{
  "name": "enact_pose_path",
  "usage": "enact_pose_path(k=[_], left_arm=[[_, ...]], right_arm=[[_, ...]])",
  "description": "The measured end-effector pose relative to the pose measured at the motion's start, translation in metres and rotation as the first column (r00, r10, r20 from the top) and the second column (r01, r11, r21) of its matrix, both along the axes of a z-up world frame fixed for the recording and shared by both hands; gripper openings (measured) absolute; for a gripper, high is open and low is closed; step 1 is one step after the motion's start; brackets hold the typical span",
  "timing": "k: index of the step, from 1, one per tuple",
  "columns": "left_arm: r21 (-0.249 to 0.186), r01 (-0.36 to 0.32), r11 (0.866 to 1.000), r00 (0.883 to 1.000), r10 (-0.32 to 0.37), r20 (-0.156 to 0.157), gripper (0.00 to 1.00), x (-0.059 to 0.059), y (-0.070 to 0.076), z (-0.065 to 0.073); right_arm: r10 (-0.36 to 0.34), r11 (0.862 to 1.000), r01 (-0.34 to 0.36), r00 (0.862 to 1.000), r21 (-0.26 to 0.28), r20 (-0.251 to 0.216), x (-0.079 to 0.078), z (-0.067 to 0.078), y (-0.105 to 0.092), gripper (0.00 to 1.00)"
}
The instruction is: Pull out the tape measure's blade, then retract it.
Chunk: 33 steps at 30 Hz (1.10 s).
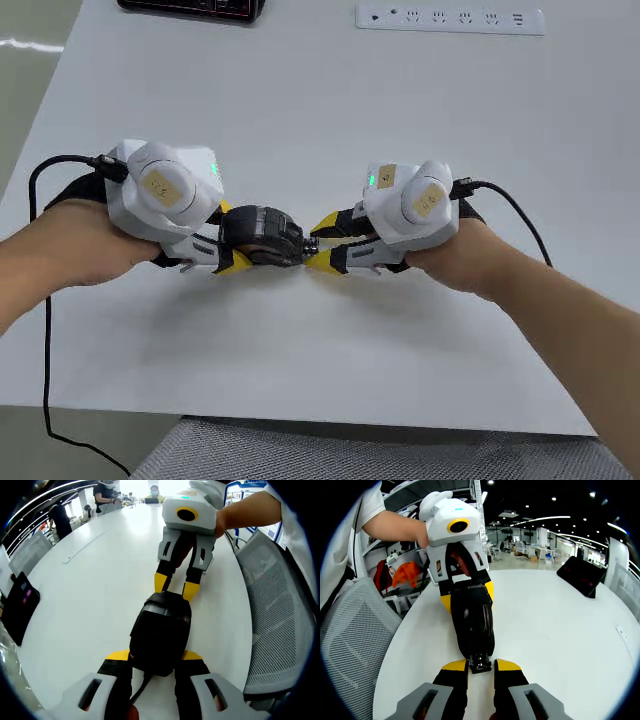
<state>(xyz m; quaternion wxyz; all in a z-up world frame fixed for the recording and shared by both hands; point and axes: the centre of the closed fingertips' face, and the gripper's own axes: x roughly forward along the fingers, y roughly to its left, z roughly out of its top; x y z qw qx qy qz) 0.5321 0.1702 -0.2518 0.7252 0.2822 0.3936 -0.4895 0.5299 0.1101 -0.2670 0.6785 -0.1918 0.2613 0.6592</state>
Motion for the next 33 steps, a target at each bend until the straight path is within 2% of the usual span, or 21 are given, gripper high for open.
enact_pose_path(k=[9,18,22,25,33], left_arm=[[0.0,0.003,1.0,1.0,-0.003,0.0,0.28,-0.0001,-0.0006,0.0003],[-0.001,0.005,1.0,1.0,-0.005,0.0,0.28,0.0001,-0.0006,-0.0002],[-0.002,0.005,1.0,1.0,-0.005,0.003,0.28,-0.0001,-0.0005,-0.0001],[-0.003,0.006,1.0,1.0,-0.006,0.004,0.28,-0.0001,-0.0004,-0.0002],[0.004,0.031,0.999,0.999,-0.031,0.009,0.27,-0.0003,-0.0003,-0.0001]], right_arm=[[0.008,1.0,-0.008,1.0,0.01,0.001,0.0,-0.0014,0.002,0.14],[0.026,0.999,-0.027,0.999,0.026,0.027,-0.0002,-0.0021,0.0031,0.12],[0.024,0.999,-0.024,0.999,0.027,0.023,-0.0003,-0.0018,0.0035,0.12],[0.019,0.999,-0.02,0.999,0.025,0.039,-0.0007,-0.0017,0.0035,0.11],[0.009,1.0,-0.01,0.999,0.021,0.046,-0.0012,-0.0004,0.0025,0.1]])
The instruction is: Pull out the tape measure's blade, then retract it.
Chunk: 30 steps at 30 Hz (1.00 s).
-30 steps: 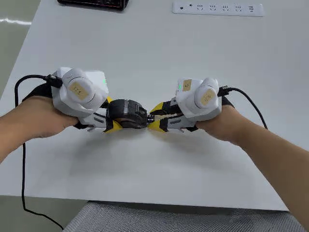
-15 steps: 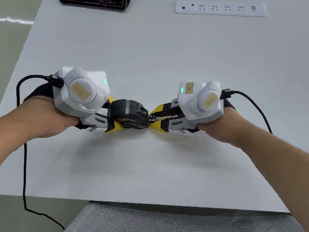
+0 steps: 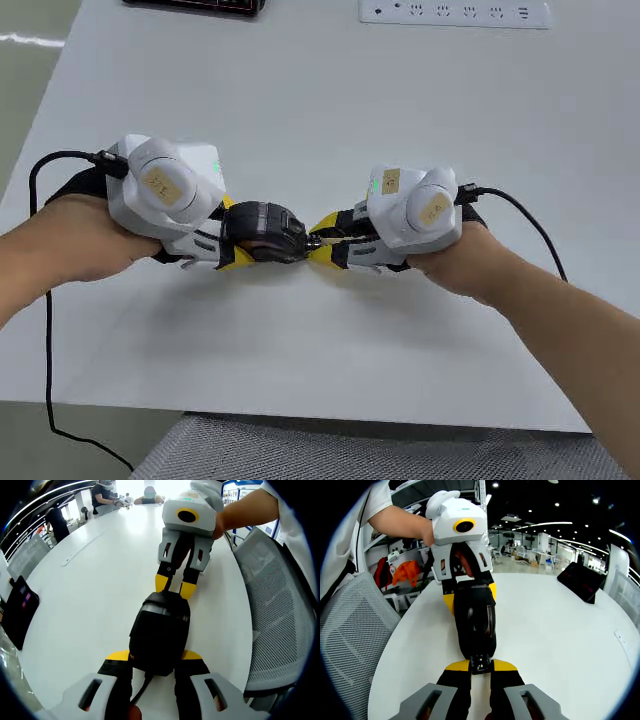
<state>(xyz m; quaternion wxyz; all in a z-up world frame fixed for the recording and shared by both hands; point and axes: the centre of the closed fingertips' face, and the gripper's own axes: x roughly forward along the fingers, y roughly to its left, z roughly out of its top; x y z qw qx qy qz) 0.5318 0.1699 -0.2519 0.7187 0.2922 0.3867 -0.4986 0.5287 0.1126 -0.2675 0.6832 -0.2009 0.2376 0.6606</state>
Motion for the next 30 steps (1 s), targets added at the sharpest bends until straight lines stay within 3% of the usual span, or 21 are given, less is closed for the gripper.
enact_pose_path(k=[6,13,30], left_arm=[[0.003,0.008,1.0,1.0,-0.008,-0.007,0.27,0.001,0.0,0.0],[0.005,0.012,1.0,1.0,-0.012,-0.002,0.27,0.0,0.001,0.0],[0.006,0.012,1.0,1.0,-0.012,-0.001,0.27,0.0,0.001,0.0]], right_arm=[[-0.01,1.0,0.01,1.0,0.006,-0.016,-0.001,0.0,-0.001,0.1],[-0.003,1.0,0.003,1.0,-0.005,-0.004,-0.002,0.001,-0.004,0.1],[-0.039,0.999,0.039,0.999,-0.017,-0.005,-0.001,0.002,-0.035,0.1]])
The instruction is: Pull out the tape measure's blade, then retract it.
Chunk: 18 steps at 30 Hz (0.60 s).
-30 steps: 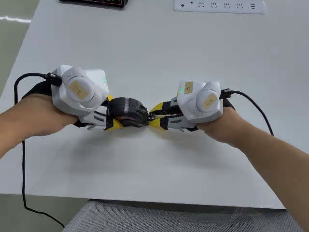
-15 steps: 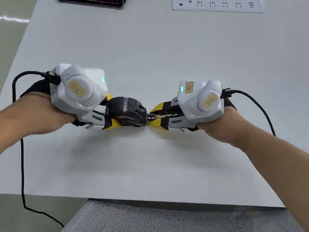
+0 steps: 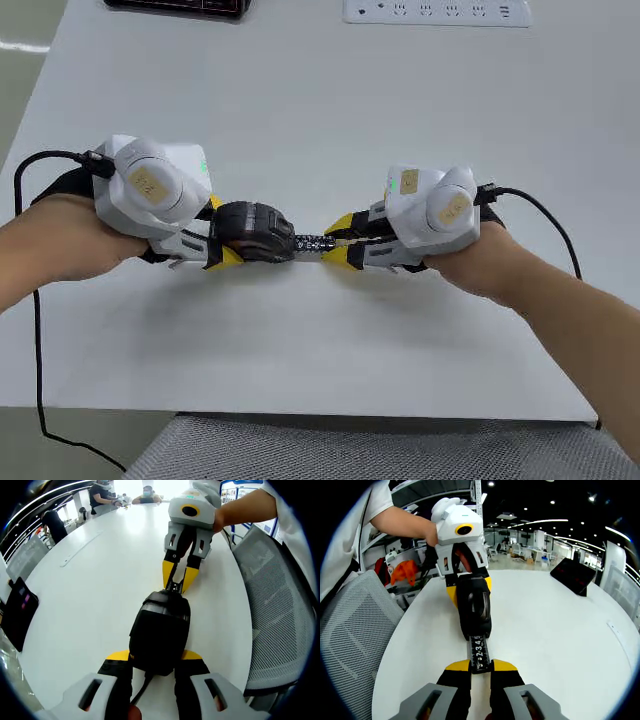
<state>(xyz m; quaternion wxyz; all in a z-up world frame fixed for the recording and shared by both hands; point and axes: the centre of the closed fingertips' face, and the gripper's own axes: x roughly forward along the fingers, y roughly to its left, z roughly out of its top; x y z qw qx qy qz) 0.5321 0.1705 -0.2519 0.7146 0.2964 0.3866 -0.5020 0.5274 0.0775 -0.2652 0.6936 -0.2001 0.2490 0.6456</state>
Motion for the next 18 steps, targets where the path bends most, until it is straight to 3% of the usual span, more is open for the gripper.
enact_pose_path(k=[18], left_arm=[[0.001,0.001,1.0,1.0,-0.001,0.0,0.27,0.0,0.0,0.0]], right_arm=[[-0.024,1.0,0.024,1.0,-0.016,-0.003,-0.003,0.003,-0.021,0.1]])
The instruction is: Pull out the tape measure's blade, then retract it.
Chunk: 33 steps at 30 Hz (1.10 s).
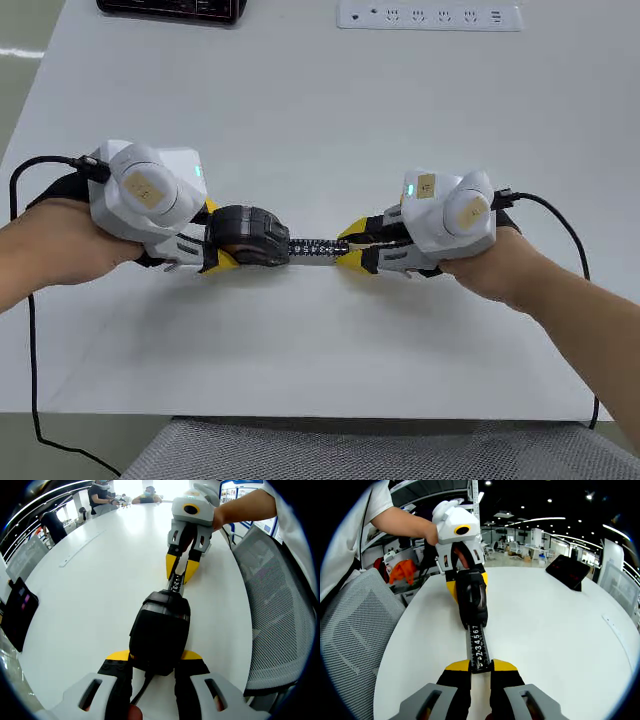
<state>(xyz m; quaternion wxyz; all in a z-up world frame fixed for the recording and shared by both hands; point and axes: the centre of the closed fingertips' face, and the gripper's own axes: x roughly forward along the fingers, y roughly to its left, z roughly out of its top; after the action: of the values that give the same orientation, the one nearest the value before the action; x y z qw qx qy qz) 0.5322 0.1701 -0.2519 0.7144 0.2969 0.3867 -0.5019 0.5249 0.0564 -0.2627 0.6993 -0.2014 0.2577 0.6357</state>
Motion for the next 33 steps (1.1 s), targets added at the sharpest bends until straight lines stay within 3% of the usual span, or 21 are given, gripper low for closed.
enact_pose_path(k=[33], left_arm=[[-0.002,-0.004,1.0,1.0,0.004,-0.001,0.27,0.0,-0.002,0.0]], right_arm=[[-0.022,0.999,0.023,1.0,-0.049,0.016,0.004,-0.002,-0.043,0.1]])
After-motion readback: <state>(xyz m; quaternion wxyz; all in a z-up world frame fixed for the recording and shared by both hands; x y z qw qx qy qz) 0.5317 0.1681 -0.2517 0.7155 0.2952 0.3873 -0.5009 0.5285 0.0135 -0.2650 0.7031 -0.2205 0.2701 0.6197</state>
